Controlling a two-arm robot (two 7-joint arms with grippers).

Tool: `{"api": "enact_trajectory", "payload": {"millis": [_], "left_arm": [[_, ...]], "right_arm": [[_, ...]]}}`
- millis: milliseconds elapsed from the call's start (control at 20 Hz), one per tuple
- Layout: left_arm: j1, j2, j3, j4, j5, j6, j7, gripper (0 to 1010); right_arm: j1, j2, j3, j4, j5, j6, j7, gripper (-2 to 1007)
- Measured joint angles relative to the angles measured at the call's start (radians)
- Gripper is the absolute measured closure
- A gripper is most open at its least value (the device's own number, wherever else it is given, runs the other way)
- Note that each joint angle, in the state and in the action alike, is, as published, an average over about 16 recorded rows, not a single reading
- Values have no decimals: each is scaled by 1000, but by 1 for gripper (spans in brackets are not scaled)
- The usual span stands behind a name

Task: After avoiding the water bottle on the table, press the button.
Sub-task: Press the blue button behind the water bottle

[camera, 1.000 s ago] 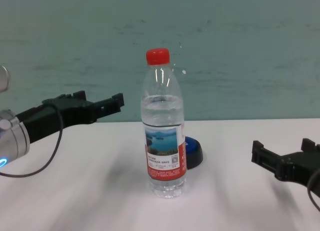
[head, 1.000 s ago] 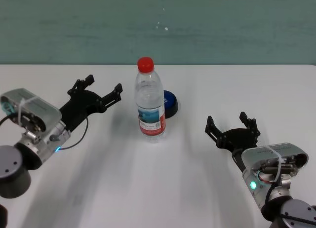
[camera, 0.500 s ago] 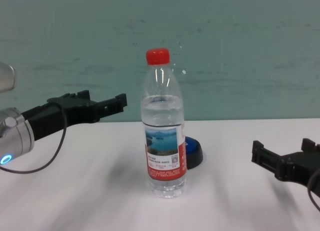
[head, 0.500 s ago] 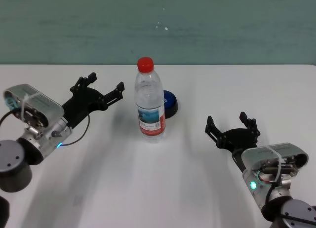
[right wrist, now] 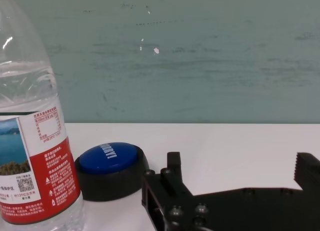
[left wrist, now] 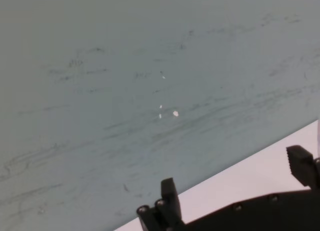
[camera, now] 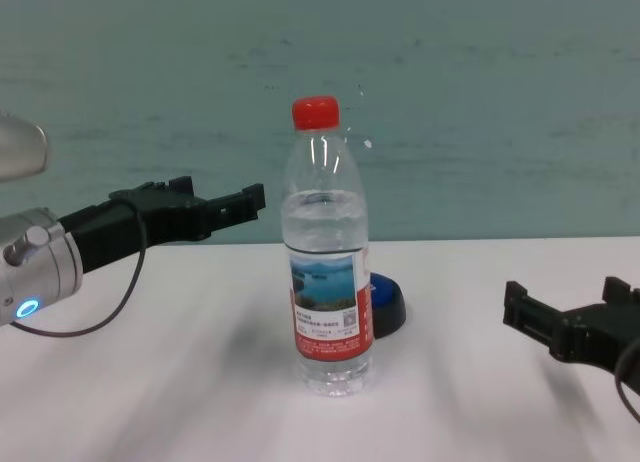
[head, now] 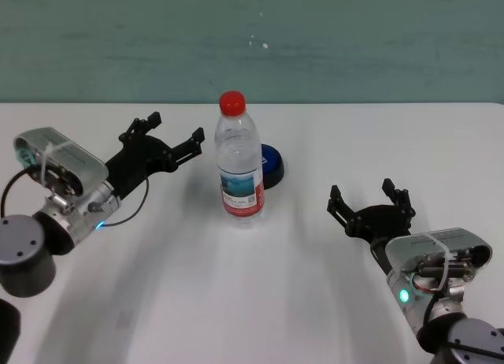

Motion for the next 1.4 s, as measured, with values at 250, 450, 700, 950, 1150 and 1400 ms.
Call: {"api": "enact_trajectory", "payload": {"millis": [250,450,700,950,1150,1400], "left_arm": [[-15,-3,8,18,0,-6,-5,0],[-22,-5,13,28,2,-9,-6,0],[-29,-6,18,37,4,-12,-6,0],[-33,-8,20,44,7,-14,-5,0],[-36,-8,22,49,9,-16,-5,0],[-43,-9,23,58,10,-20,-8,0]], "right_arm": [[0,0,0,0,0,0,0,1],[0,0,0,0,0,0,0,1],[0,0,0,0,0,0,0,1],[0,0,0,0,0,0,0,1],[0,0,0,0,0,0,0,1],[0,0,0,0,0,0,0,1]]}}
